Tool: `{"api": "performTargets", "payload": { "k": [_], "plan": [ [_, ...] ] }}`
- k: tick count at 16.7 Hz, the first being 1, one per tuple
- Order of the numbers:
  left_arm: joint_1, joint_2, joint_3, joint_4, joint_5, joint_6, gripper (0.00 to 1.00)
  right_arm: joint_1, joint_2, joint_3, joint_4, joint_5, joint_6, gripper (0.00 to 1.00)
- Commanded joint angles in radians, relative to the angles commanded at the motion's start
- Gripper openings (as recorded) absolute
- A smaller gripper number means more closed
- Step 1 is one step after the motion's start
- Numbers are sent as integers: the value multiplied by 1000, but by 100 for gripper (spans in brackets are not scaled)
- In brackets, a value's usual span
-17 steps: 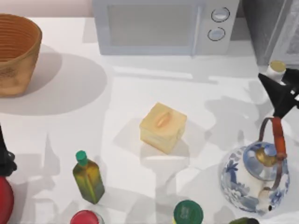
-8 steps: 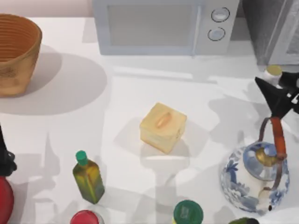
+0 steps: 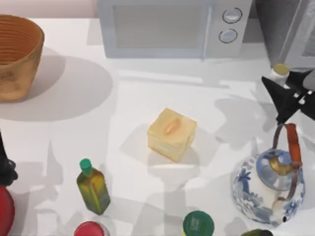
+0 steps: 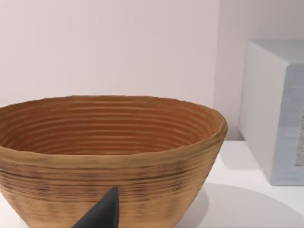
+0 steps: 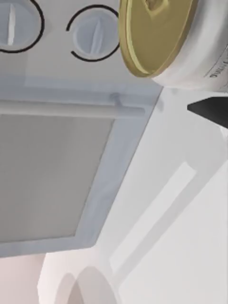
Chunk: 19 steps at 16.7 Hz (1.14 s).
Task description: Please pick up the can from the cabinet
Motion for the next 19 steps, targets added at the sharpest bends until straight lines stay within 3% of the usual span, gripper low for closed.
{"api": "performTargets", "payload": {
  "k": [13, 19],
  "plan": [
    [0, 0, 0, 0, 0, 0, 100, 0, 0, 0, 0, 0, 0, 98],
    [0, 0, 0, 0, 0, 0, 100, 0, 0, 0, 0, 0, 0, 100]
  ]
}}
